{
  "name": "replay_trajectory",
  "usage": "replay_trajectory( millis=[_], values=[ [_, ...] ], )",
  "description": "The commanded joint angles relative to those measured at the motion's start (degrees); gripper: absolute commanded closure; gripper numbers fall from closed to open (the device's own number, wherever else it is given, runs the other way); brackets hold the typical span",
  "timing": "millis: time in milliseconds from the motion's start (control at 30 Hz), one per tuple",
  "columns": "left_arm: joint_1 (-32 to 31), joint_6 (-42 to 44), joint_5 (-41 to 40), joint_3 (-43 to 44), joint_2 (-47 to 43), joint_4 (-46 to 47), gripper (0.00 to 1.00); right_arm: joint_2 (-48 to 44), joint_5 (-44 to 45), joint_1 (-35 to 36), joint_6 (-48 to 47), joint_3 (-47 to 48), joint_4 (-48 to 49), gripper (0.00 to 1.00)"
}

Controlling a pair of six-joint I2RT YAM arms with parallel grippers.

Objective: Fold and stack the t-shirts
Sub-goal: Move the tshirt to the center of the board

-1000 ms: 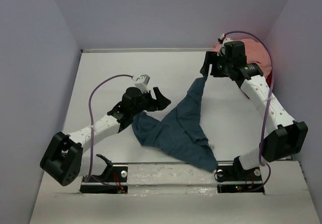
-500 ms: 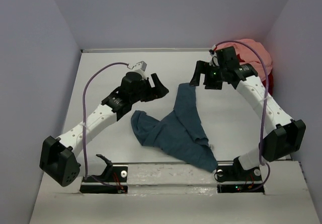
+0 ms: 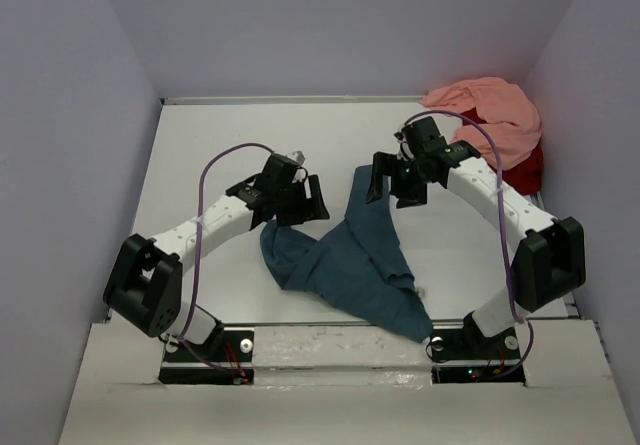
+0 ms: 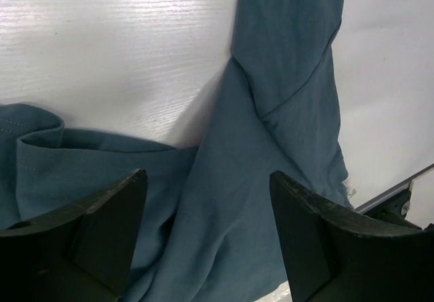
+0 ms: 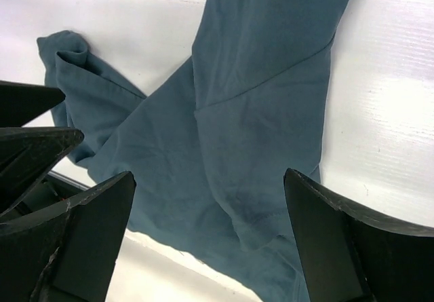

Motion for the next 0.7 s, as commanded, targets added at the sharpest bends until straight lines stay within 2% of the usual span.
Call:
replay_trajectory(
  millis=[0,267,500,567,633,667],
  values=[
    [0.4,1.6,5.6,-1.8,0.9,0.5,0.19,2.1,-0.3,-0.1,0.0,-1.9,2.9,0.05],
    [0.4,5.9,7.8,-1.7,6.2,-4.9,0.19,6.1,-3.1,-0.1,2.2,-6.4,9.0,0.06],
    [0.4,7.6,9.3,-2.7,7.5,-5.3,0.21,9.0,-2.7,0.4,2.5,-7.0,11.8,0.08],
    [0.4,8.4,11.0,-3.1,8.4,-5.3,0.27,10.2,-2.8,1.1,2.7,-6.7,12.3,0.10],
    [0.4,9.3,12.8,-3.7,9.0,-5.2,0.48,11.4,-3.0,2.7,3.4,-6.4,12.8,0.12],
    [0.3,9.5,12.8,-3.7,9.0,-5.2,0.52,11.4,-3.0,2.7,3.5,-6.4,13.1,0.13]
  ],
)
